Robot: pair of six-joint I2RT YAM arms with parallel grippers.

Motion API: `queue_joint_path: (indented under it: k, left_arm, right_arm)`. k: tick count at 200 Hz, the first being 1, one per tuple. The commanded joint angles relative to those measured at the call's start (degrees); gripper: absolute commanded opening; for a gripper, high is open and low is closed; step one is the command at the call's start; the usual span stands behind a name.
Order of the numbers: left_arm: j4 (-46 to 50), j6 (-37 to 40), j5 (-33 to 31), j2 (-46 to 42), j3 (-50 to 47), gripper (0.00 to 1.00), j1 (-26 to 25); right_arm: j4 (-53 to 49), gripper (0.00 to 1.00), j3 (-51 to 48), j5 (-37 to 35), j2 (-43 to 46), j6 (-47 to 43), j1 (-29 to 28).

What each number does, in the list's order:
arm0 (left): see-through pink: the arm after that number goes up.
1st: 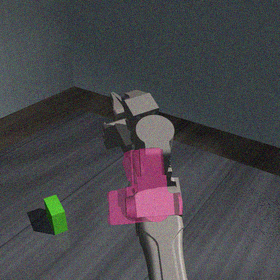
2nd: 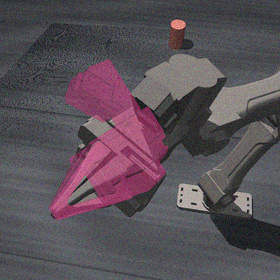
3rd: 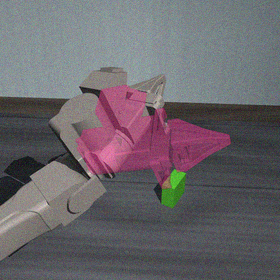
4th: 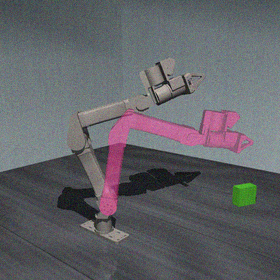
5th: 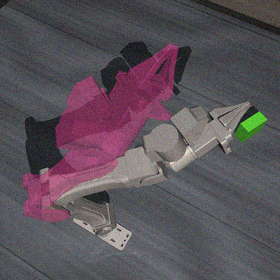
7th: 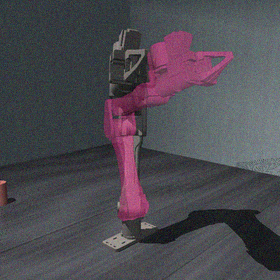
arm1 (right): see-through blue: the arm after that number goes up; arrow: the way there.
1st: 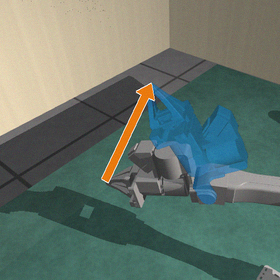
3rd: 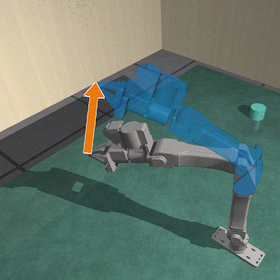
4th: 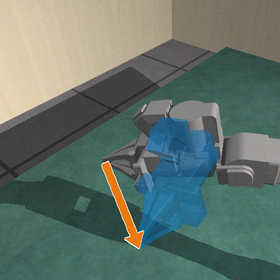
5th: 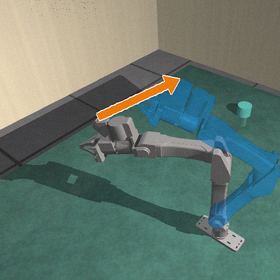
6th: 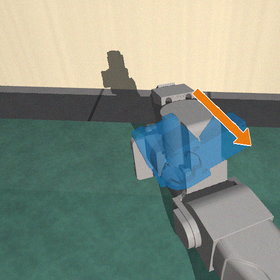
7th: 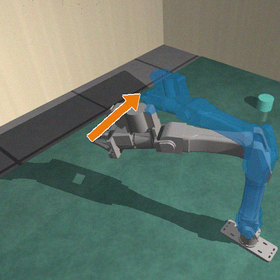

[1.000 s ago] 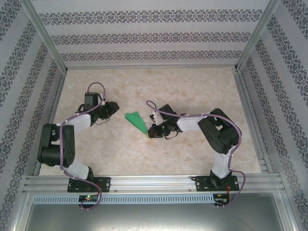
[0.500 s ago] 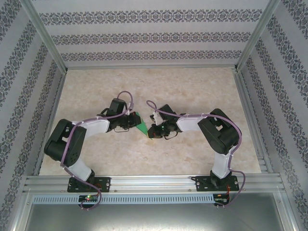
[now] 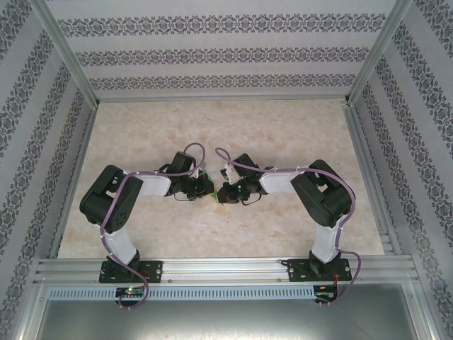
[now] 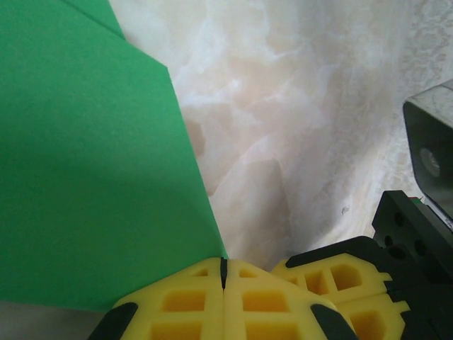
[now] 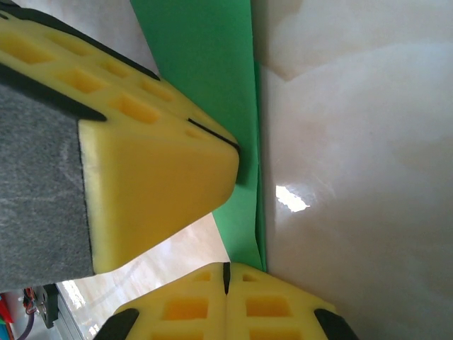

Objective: Fold a paper plane with a square sheet of paper (pick it up from the middle)
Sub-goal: Fold the wing for the fifth time at the center of the table.

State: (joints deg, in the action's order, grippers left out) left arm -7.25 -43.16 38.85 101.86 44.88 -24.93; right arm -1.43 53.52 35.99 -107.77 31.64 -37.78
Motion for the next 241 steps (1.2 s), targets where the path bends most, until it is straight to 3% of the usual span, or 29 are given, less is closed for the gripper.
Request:
queue_joint_path:
  k: [1,52,139,187,241]
  left_arm:
    - [1.66,0.88,-1.59,0.7,1.51,0.06,-0.51]
    - [5.54,4.3,-7.98,1.94,1.28,0.05,3.05]
    - [10.46,9.08,-4.0,4.66,4.22,0.05,17.26]
    - [13.12,10.55,-3.71,6.07,6.54,0.04,17.9]
    - [15.4,11.95,-3.95,7.56,6.28,0.02,17.92]
  right_arm:
    - [-7.35,0.02,-1.51,-3.76,-3.16,-0.13,-1.16]
    - [-8.16,0.02,-2.75,-4.26,-3.24,-0.72,-0.54]
    - [-8.99,0.02,-5.0,-4.09,-2.72,-1.67,0.03]
    - [-8.55,0.02,-3.49,-2.21,-1.72,-1.4,-0.17]
    - [-9.71,0.02,8.83,-0.15,1.77,-2.81,-2.1]
